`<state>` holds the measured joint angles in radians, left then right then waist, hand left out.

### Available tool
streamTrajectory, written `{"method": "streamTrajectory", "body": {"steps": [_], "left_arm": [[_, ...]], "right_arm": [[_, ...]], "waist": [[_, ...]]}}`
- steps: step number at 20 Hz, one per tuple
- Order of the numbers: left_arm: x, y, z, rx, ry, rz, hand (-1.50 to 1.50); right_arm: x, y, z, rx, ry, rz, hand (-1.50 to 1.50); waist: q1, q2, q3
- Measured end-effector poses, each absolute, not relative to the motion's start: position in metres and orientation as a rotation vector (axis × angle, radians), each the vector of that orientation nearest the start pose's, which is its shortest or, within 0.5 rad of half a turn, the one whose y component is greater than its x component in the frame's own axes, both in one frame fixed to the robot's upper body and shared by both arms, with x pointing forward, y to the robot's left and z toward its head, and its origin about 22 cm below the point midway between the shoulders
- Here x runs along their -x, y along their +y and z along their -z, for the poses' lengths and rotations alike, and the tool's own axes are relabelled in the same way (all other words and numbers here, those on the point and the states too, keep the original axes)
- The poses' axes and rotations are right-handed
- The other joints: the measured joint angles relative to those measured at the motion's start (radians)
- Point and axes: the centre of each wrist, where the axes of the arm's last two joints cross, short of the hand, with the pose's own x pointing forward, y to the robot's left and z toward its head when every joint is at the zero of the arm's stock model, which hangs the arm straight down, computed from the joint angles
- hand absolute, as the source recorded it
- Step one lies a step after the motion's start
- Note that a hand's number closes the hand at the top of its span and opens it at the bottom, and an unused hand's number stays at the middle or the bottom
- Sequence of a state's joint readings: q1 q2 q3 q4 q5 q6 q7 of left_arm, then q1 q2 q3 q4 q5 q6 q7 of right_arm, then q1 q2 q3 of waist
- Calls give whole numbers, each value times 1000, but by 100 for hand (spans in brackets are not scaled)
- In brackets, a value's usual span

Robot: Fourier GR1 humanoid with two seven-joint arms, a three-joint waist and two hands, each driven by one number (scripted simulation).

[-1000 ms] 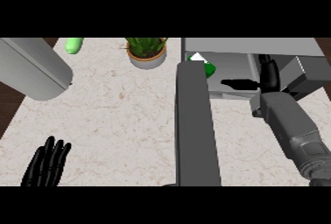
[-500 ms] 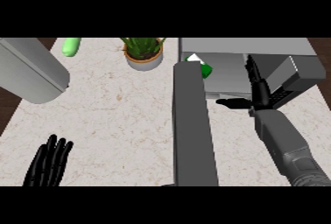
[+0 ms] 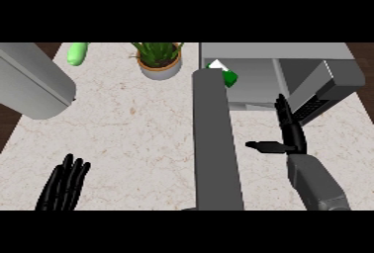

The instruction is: Pick up the milk, place it into the microwave and close the microwave

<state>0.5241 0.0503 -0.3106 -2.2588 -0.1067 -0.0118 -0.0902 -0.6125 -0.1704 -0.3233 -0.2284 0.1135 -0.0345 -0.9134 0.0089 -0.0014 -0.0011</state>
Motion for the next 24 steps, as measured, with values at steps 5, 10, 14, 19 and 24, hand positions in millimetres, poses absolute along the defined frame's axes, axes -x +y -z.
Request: {"method": "streamTrajectory", "body": {"steps": [5, 10, 14, 19, 24], "left_arm": [[-117, 205, -78, 141, -1846, 183, -150], [-127, 198, -74, 205, -1814, 295, 150], [-140, 188, -72, 211, -1815, 337, 150], [-154, 180, -71, 257, -1783, 385, 150], [-180, 164, -67, 312, -1758, 487, 150]], "right_arm": [[-285, -271, 141, 95, -1710, -35, -150], [-256, -286, 155, 6, -1698, -5, -150], [-233, -294, 162, -8, -1708, 10, -150], [-200, -305, 167, -3, -1718, 23, -150], [-177, -320, 162, 9, -1729, 39, -150]], "waist": [[-9, -1, 1], [-16, -1, 1], [-20, -2, 0], [-24, -3, -1], [-25, -1, 0]]}}
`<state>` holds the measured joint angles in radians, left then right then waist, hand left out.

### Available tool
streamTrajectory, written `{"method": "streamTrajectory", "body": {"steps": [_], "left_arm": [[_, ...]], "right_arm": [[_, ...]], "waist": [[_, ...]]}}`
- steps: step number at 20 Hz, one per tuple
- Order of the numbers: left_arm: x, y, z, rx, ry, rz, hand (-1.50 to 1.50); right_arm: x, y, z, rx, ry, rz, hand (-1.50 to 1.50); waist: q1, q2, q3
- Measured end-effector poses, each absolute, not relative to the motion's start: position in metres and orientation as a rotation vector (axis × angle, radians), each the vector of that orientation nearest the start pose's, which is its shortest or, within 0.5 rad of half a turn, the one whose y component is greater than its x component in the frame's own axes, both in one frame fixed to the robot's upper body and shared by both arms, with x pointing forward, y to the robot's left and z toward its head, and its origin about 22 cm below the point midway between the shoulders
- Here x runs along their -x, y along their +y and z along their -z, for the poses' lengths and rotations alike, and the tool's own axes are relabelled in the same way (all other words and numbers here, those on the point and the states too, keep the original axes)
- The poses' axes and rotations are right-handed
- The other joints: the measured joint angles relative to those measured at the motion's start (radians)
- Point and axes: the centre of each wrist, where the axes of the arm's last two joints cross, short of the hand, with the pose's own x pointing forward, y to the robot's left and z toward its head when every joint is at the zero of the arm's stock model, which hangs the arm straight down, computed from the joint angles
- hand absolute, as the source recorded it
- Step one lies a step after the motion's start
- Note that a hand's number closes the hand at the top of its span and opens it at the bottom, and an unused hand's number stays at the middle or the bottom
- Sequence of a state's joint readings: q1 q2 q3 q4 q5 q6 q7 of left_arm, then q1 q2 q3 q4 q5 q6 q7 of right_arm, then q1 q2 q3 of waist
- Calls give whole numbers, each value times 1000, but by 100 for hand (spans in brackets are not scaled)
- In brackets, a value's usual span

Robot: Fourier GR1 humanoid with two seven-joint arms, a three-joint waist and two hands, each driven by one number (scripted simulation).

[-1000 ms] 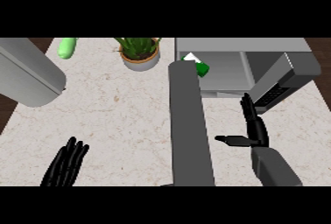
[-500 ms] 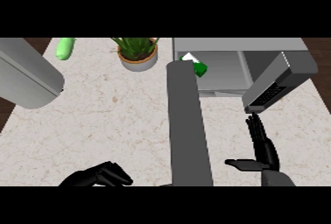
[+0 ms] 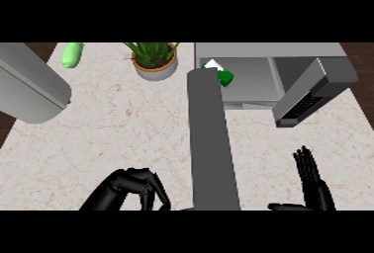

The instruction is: Pick up the milk, place it into the microwave and close the microwave

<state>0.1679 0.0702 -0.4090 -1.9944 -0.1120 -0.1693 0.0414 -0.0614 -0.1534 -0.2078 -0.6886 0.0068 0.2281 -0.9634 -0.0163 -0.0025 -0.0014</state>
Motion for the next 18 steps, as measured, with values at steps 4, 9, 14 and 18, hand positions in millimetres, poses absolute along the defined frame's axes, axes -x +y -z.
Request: {"method": "streamTrajectory", "body": {"steps": [4, 9, 14, 18], "left_arm": [[-197, 146, -53, 372, -1696, 599, 150], [-212, 109, -41, 460, -1622, 720, 150], [-216, 71, -33, 460, -1638, 821, 150], [-221, 44, -24, 443, -1627, 878, 150]], "right_arm": [[-157, -336, 158, 25, -1729, 39, -150], [-137, -347, 148, 32, -1743, 41, -150], [-123, -351, 136, 21, -1772, 39, -150], [-116, -351, 124, -14, -1801, 29, -150]], "waist": [[-4, 1, 0], [-9, 1, 1], [-9, 0, 0], [-24, 1, 0]]}}
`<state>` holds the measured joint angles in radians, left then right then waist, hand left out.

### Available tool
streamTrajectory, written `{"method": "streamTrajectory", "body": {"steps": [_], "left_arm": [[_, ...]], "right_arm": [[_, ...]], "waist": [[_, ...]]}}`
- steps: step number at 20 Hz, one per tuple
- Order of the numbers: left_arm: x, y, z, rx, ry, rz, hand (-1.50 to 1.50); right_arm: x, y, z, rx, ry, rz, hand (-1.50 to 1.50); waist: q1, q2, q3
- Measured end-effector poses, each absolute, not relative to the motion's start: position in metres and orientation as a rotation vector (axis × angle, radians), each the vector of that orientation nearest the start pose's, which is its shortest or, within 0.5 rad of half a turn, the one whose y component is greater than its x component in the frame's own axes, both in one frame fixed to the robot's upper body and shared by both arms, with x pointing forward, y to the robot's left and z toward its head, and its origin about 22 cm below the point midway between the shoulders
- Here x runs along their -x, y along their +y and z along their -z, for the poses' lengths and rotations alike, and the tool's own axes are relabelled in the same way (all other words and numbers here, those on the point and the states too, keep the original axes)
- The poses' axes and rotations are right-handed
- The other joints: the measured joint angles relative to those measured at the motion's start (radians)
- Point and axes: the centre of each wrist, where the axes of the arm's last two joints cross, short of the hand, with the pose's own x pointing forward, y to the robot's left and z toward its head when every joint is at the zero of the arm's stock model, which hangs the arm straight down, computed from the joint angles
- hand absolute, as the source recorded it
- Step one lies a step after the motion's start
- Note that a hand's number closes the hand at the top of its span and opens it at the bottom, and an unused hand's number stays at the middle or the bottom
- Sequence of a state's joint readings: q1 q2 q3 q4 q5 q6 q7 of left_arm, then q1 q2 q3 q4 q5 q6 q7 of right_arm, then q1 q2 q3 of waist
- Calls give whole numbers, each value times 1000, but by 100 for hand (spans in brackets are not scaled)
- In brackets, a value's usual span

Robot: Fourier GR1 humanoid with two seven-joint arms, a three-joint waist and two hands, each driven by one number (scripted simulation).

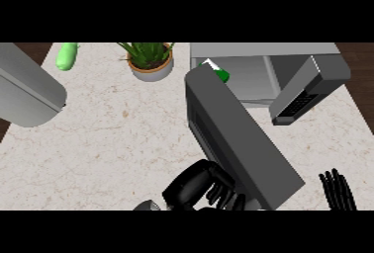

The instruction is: Pick up the milk, place it into the microwave and close the microwave

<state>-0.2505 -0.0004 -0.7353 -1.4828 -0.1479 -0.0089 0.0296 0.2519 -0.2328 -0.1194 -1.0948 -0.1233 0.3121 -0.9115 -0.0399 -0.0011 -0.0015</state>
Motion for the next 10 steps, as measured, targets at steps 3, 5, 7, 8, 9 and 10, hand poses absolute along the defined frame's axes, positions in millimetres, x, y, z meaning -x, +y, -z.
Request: {"method": "streamTrajectory", "body": {"steps": [3, 5, 7, 8, 9, 10], "left_arm": [[-224, 29, -17, 444, -1611, 894, 150], [-224, 21, -14, 447, -1585, 890, 150], [-228, 14, -13, 433, -1567, 884, 150], [-230, 12, -12, 426, -1558, 878, 150], [-231, 9, -12, 420, -1548, 867, 150], [-232, 7, -12, 412, -1545, 852, 150]], "right_arm": [[-119, -356, 111, -56, -1827, 15, -150], [-123, -352, 103, -98, -1848, -1, -150], [-131, -347, 94, -134, -1880, -7, -150], [-135, -346, 89, -151, -1892, -14, -150], [-137, -346, 84, -166, -1903, -20, -150], [-139, -345, 79, -183, -1914, -23, -150]], "waist": [[-18, 2, -1], [-33, 4, -1], [-47, 6, -2], [-56, 7, -2], [-65, 8, -2], [-73, 9, -3]]}}
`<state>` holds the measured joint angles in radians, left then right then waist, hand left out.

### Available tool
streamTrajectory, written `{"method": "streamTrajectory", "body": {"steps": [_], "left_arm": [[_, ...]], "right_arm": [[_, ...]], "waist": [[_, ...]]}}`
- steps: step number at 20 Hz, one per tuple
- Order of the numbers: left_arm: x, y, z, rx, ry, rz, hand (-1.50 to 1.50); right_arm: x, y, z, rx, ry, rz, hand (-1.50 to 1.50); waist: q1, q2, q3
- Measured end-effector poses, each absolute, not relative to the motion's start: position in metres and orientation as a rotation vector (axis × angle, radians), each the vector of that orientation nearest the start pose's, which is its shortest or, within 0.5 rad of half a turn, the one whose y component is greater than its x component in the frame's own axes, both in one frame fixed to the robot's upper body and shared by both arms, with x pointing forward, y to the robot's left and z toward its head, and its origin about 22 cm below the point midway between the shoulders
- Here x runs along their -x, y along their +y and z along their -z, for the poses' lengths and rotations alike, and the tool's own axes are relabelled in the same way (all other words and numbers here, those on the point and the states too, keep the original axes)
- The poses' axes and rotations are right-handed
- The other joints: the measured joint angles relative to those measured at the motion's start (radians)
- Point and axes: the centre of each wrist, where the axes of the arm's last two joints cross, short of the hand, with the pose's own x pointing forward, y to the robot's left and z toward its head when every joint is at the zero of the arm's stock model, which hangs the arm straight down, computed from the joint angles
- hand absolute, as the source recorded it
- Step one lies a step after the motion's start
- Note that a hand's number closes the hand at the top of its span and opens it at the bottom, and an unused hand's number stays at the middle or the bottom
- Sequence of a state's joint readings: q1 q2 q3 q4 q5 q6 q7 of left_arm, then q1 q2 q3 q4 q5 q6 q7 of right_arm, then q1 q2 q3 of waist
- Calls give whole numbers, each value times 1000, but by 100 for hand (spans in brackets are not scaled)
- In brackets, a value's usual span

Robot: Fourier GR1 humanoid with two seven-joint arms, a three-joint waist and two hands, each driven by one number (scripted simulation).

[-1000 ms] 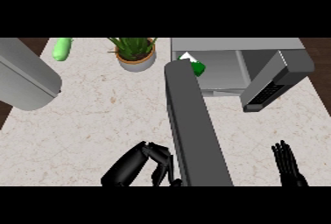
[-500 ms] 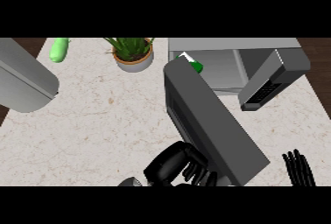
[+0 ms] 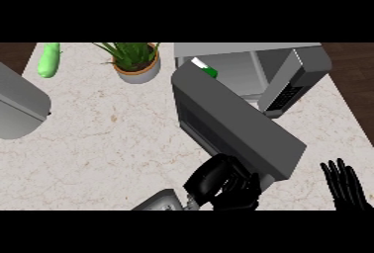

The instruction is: Pick up the milk, place it into the microwave and close the microwave

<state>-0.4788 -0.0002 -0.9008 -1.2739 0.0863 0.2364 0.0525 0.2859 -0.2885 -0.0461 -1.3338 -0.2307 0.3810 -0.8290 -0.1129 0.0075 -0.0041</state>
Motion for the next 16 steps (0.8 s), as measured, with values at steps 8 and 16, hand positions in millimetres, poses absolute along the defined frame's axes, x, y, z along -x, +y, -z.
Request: {"method": "streamTrajectory", "body": {"steps": [8, 16], "left_arm": [[-255, 2, -14, 375, -1590, 666, -150], [-289, 4, -24, 263, -1666, 483, 150]], "right_arm": [[-153, -339, 44, -287, -1971, -76, -150], [-158, -333, 21, -385, -1979, -114, -150]], "waist": [[-67, 17, -2], [-123, 35, -2]]}}
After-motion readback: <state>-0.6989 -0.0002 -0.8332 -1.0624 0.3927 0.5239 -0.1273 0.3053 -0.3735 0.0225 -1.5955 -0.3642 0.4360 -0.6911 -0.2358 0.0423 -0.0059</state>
